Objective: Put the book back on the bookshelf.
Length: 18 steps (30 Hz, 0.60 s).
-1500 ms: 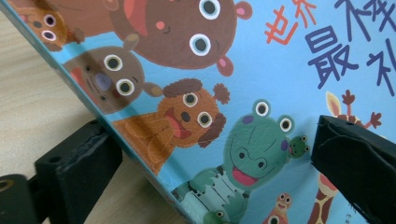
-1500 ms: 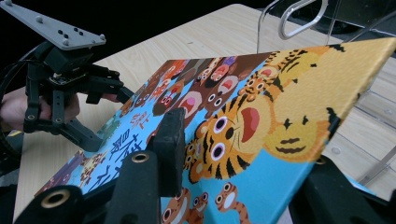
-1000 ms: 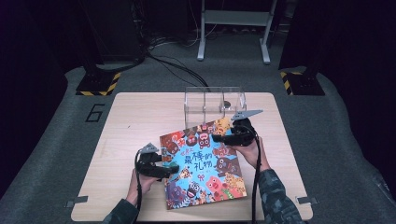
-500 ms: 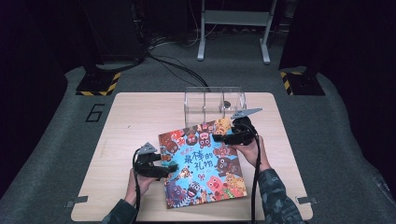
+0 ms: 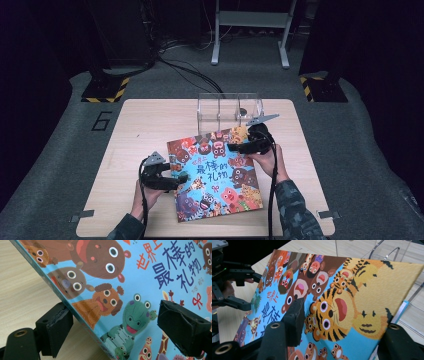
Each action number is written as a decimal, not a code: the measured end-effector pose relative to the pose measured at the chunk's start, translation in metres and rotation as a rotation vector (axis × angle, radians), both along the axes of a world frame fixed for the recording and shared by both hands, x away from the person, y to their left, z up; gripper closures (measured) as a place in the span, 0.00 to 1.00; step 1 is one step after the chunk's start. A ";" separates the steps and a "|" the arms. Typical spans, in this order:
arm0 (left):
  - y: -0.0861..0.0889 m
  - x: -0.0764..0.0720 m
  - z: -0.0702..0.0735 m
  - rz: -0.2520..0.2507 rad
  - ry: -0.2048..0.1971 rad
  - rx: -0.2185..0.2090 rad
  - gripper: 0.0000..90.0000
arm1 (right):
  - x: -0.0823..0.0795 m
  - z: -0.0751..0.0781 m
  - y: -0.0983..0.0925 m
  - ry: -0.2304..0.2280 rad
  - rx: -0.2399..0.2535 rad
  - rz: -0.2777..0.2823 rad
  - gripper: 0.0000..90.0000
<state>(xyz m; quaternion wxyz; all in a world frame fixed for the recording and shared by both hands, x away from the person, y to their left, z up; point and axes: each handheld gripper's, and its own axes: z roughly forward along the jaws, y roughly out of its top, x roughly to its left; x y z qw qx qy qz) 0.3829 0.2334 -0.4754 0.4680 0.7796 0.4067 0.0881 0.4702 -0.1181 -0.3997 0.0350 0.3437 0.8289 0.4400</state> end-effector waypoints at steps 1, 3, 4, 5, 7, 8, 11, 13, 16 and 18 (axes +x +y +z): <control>0.001 0.000 0.001 0.002 -0.015 0.010 0.15 | 0.001 0.000 0.000 -0.003 -0.001 0.003 0.50; 0.001 -0.001 0.003 0.006 -0.017 -0.001 0.16 | 0.000 0.000 0.002 0.004 -0.042 -0.001 0.46; 0.002 -0.001 0.004 0.005 -0.029 0.003 0.16 | 0.001 -0.001 0.002 -0.003 -0.058 0.004 0.45; 0.003 -0.001 0.006 0.009 -0.039 0.000 0.16 | 0.002 -0.001 0.002 0.001 -0.063 0.007 0.45; 0.005 -0.001 0.009 0.004 -0.051 0.014 0.17 | 0.001 0.000 0.003 -0.003 -0.057 0.001 0.45; 0.004 -0.001 0.010 0.015 -0.052 0.014 0.17 | 0.001 0.000 0.003 0.000 -0.058 0.001 0.45; 0.005 -0.002 0.012 0.011 -0.076 0.049 0.17 | 0.002 0.001 0.006 0.004 -0.063 -0.009 0.45; 0.004 -0.004 0.013 0.023 -0.074 0.044 0.18 | 0.002 0.002 0.007 0.008 -0.068 -0.010 0.45; 0.005 -0.005 0.014 0.026 -0.077 0.039 0.18 | 0.004 0.003 0.009 -0.004 -0.079 -0.004 0.44; 0.008 -0.004 0.016 0.010 -0.096 0.057 0.18 | 0.003 0.005 0.010 -0.002 -0.084 -0.004 0.44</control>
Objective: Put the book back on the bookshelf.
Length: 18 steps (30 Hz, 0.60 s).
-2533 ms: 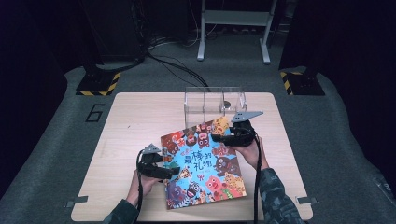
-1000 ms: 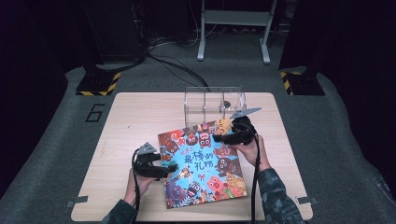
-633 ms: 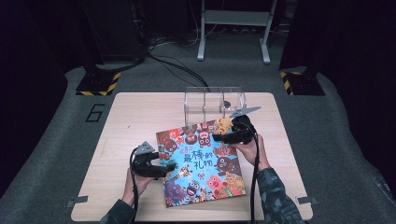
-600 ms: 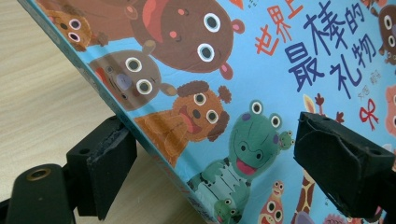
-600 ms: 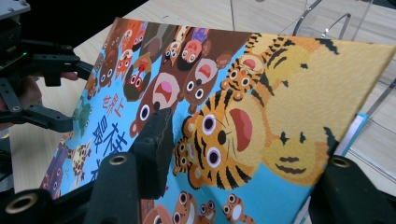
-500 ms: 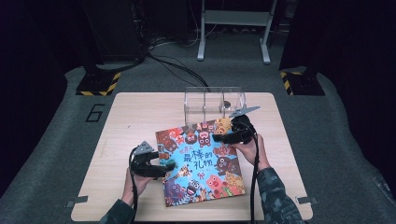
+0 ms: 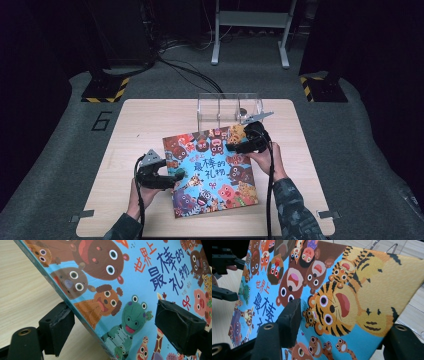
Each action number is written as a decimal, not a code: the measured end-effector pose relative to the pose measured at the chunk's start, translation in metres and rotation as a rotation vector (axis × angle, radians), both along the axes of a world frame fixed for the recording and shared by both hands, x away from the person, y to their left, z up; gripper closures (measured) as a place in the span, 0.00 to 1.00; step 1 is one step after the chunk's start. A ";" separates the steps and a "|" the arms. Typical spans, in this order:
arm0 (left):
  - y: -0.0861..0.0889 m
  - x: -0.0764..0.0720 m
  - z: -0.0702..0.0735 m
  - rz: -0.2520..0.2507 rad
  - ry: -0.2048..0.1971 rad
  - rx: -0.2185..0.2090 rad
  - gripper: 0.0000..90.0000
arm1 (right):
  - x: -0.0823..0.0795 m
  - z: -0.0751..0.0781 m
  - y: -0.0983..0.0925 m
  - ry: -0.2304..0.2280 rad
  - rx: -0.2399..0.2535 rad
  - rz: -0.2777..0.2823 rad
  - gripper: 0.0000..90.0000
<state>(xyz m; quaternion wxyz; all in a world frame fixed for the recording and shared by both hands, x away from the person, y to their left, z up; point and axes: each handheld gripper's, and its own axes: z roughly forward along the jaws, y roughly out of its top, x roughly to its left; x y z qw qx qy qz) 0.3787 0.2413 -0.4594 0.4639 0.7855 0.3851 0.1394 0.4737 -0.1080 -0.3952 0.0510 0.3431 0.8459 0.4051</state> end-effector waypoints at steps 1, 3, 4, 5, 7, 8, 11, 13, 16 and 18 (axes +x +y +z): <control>0.000 0.000 0.000 0.011 -0.006 -0.005 0.19 | -0.001 0.001 0.001 0.003 -0.001 -0.008 0.43; 0.002 -0.001 0.003 0.005 0.001 0.003 0.20 | 0.000 0.002 0.003 -0.006 -0.015 -0.003 0.43; 0.002 -0.002 0.004 0.014 -0.006 -0.003 0.21 | 0.001 0.003 0.003 -0.012 -0.016 0.003 0.43; 0.003 -0.001 0.005 0.014 -0.020 0.004 0.22 | 0.000 0.004 0.004 -0.012 -0.015 -0.001 0.43; 0.004 -0.002 0.007 0.020 -0.036 0.006 0.24 | 0.001 0.005 0.005 -0.027 -0.030 0.005 0.42; 0.004 -0.002 0.008 0.021 -0.039 0.003 0.25 | 0.001 0.006 0.006 -0.030 -0.031 0.000 0.42; 0.004 -0.003 0.009 0.035 -0.059 0.015 0.30 | 0.001 0.007 0.007 -0.037 -0.037 0.002 0.41; 0.006 -0.003 0.011 0.029 -0.058 0.039 0.33 | 0.002 0.006 0.007 -0.039 -0.037 0.001 0.41; 0.004 -0.005 0.012 0.058 -0.085 0.042 0.38 | 0.001 0.007 0.007 -0.027 -0.041 -0.010 0.41; 0.004 -0.007 0.014 0.066 -0.104 0.067 0.42 | 0.003 0.008 0.008 -0.045 -0.040 -0.001 0.40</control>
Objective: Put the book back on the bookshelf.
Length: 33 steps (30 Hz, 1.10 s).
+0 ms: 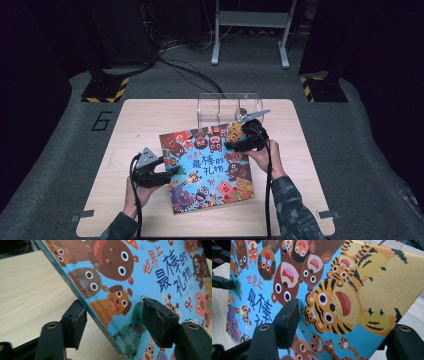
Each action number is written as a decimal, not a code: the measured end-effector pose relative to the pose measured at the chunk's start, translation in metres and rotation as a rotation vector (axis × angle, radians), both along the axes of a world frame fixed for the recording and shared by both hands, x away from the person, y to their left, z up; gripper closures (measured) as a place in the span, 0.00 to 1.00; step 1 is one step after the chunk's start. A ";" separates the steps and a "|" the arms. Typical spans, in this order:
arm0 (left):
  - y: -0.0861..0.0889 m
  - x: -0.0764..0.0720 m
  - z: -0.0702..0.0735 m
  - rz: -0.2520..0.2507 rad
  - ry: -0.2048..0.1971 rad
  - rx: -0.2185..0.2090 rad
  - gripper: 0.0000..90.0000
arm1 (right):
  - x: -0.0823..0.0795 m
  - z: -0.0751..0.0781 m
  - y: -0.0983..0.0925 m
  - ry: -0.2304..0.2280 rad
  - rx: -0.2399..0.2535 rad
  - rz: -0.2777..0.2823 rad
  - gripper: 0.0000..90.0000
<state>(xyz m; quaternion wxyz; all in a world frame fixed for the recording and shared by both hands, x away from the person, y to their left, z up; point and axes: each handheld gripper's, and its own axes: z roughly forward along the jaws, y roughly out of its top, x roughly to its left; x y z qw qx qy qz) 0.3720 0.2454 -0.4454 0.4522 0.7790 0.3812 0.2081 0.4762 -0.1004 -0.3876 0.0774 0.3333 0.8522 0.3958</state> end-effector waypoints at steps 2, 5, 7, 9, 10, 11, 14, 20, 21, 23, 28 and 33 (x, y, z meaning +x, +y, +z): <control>0.000 -0.001 0.001 0.006 -0.009 -0.002 0.44 | -0.001 0.002 0.001 0.004 -0.004 -0.004 0.40; 0.001 -0.003 0.004 0.015 -0.034 0.006 0.45 | -0.001 0.005 0.003 -0.011 -0.007 -0.004 0.40; 0.002 -0.004 0.006 0.021 -0.046 0.010 0.47 | 0.000 0.006 0.006 -0.030 -0.009 -0.005 0.39; 0.003 -0.006 0.007 0.026 -0.056 0.010 0.47 | 0.000 0.007 0.007 -0.045 -0.012 -0.005 0.39; 0.005 -0.006 0.008 0.019 -0.059 0.023 0.48 | -0.001 0.008 0.008 -0.038 -0.009 -0.008 0.38; 0.004 -0.007 0.008 0.030 -0.078 0.019 0.49 | -0.001 0.009 0.008 -0.047 -0.011 -0.009 0.38; 0.006 -0.010 0.012 0.033 -0.103 0.039 0.49 | -0.002 0.012 0.010 -0.067 -0.001 -0.008 0.38; 0.006 -0.017 0.017 0.050 -0.170 0.070 0.51 | -0.007 0.018 0.013 -0.134 0.010 0.001 0.38; 0.005 -0.018 0.017 0.056 -0.188 0.065 0.52 | -0.008 0.019 0.013 -0.145 0.013 0.003 0.38; 0.005 -0.019 0.018 0.062 -0.214 0.081 0.53 | -0.009 0.020 0.012 -0.160 0.020 0.003 0.38; 0.003 -0.024 0.016 0.071 -0.241 0.072 0.54 | -0.011 0.022 0.011 -0.190 0.022 0.024 0.38; 0.003 -0.022 0.019 0.086 -0.249 0.085 0.55 | -0.012 0.024 0.012 -0.190 0.015 0.019 0.38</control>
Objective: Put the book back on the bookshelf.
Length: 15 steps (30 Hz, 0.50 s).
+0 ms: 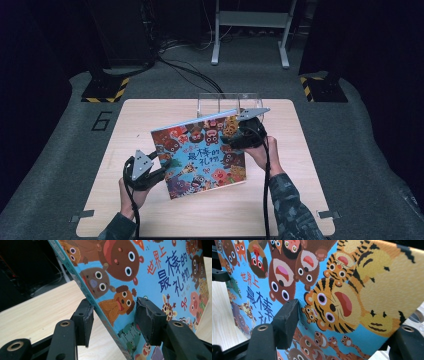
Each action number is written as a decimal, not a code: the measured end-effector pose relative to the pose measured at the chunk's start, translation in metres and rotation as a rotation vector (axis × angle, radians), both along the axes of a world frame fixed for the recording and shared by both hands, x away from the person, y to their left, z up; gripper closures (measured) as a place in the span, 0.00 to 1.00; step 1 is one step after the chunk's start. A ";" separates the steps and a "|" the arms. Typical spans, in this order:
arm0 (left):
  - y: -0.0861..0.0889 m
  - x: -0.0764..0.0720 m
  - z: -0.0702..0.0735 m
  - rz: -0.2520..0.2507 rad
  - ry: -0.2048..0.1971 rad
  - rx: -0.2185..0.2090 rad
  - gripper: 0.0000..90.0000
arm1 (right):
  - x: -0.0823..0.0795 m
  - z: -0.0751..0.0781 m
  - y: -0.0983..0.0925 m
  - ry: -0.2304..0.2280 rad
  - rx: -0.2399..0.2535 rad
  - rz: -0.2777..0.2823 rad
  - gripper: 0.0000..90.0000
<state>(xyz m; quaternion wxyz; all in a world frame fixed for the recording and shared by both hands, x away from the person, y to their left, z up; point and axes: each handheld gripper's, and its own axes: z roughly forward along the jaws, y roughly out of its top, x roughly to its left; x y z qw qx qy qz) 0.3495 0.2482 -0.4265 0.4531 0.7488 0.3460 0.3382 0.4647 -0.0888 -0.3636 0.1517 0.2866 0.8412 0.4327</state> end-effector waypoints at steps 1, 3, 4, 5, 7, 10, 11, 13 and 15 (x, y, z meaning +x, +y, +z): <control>0.000 -0.001 0.001 0.010 -0.021 0.012 0.56 | 0.000 0.001 0.000 0.000 -0.001 0.000 0.38; 0.000 -0.001 0.002 0.017 -0.047 0.018 0.58 | -0.001 0.003 0.000 -0.007 0.006 -0.001 0.38; 0.000 -0.001 0.002 0.015 -0.043 0.013 0.58 | -0.002 0.004 0.000 -0.004 0.011 -0.005 0.38; 0.002 -0.001 0.003 0.012 -0.037 0.004 0.59 | -0.001 0.004 0.000 -0.005 0.009 -0.001 0.38; 0.005 -0.001 0.003 -0.006 -0.024 -0.027 0.61 | -0.002 0.004 0.000 0.004 0.012 -0.003 0.38; 0.009 0.003 0.005 -0.031 0.011 -0.067 0.61 | -0.002 0.004 0.000 0.006 0.015 0.002 0.38; 0.011 0.006 0.006 -0.038 0.021 -0.088 0.60 | -0.003 0.004 0.000 0.009 0.017 0.000 0.38; 0.013 0.009 0.007 -0.051 0.036 -0.119 0.60 | -0.002 0.004 0.000 0.000 0.020 0.004 0.38; 0.015 0.013 0.007 -0.064 0.054 -0.150 0.60 | -0.002 0.004 0.000 -0.005 0.022 0.003 0.38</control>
